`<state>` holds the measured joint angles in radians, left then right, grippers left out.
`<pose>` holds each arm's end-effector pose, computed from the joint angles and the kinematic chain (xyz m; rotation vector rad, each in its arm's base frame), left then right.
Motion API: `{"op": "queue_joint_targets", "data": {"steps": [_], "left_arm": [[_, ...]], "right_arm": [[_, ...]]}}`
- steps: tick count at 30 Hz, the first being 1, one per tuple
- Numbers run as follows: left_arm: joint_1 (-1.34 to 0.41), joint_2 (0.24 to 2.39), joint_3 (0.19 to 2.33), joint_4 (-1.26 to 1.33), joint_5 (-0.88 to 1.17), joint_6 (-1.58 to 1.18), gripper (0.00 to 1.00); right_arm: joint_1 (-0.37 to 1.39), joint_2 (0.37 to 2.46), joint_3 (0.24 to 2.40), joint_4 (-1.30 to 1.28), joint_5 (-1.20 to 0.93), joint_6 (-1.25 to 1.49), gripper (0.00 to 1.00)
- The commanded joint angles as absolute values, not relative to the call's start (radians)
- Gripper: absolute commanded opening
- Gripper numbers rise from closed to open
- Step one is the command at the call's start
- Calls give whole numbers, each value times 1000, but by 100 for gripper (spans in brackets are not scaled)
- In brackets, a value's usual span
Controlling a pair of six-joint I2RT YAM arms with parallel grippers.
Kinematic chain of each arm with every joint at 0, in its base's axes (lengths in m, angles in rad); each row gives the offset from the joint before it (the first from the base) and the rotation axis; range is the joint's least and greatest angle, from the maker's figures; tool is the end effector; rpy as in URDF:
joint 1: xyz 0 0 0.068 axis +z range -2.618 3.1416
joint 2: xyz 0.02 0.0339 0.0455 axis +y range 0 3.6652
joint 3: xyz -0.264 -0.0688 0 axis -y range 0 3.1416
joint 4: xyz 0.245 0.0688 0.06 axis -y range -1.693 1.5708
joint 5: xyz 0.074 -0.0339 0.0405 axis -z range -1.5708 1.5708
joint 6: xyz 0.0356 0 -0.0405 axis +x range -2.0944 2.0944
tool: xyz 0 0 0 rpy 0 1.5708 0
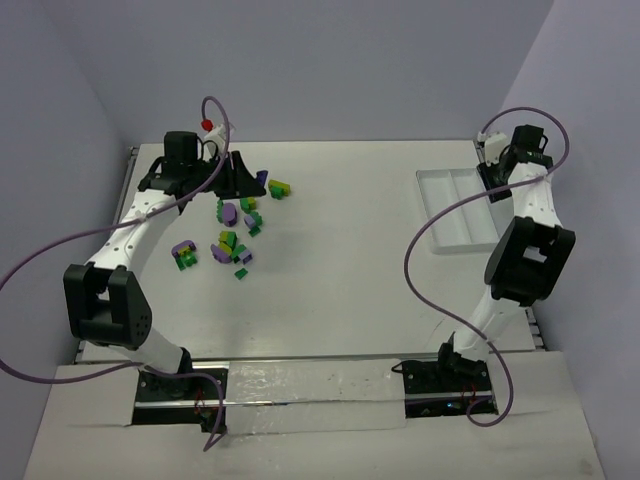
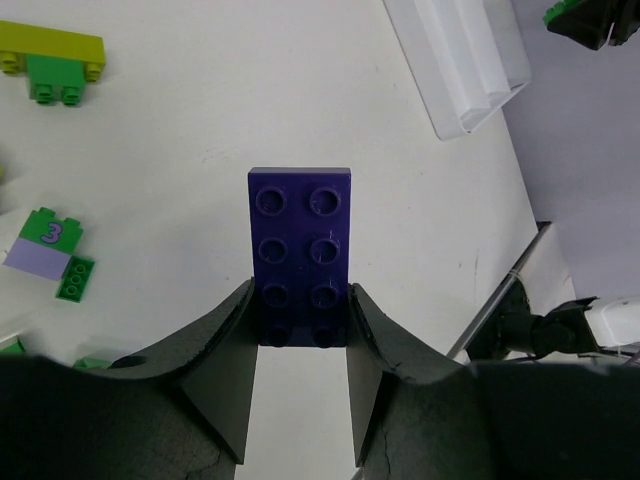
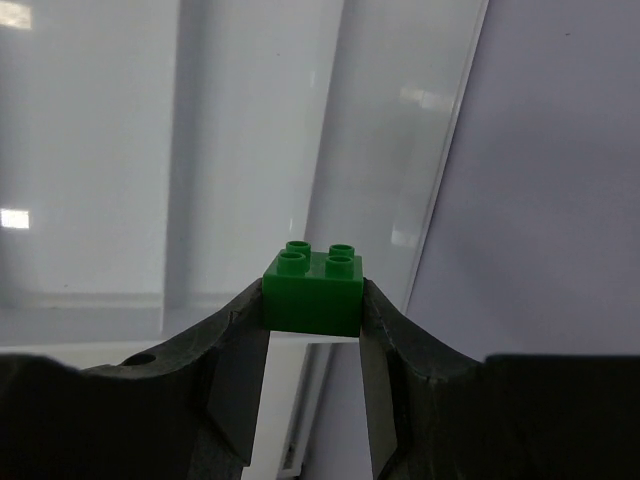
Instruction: Sort the legos into containers by color
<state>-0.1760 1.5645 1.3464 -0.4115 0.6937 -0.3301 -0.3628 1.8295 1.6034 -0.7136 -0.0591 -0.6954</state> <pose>0.3430 -0.0841 0.3234 0.2324 2.2094 -1.0429 0.3788 -0.1415 0.2838 -0.4455 2.5061 -0.3545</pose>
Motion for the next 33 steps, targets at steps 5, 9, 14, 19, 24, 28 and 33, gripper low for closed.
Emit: {"op": "queue_joint_targets", "data": {"steps": [5, 9, 14, 19, 24, 28, 33], "left_arm": [[-178, 1578, 1370, -396, 676, -293, 0], [-179, 1593, 1377, -405, 687, -287, 0], [-179, 1604, 1395, -416, 687, -283, 0], [-179, 1612, 1415, -442, 676, -270, 0], [-179, 1598, 1408, -448, 665, -262, 0], [-179, 1592, 1406, -460, 659, -249, 0], [-179, 1584, 1410, -470, 657, -231, 0]], "right_arm": [[-374, 2007, 1813, -738, 71, -653, 0], [-374, 2075, 1855, -743, 86, -652, 3], [-374, 2123, 1882, -740, 97, -653, 6], [-374, 2153, 1899, -742, 104, -652, 31], [-374, 2172, 1913, -733, 127, -658, 46], [-372, 2174, 1934, -737, 142, -649, 64], [-363, 2142, 1942, -743, 167, -652, 74]]}}
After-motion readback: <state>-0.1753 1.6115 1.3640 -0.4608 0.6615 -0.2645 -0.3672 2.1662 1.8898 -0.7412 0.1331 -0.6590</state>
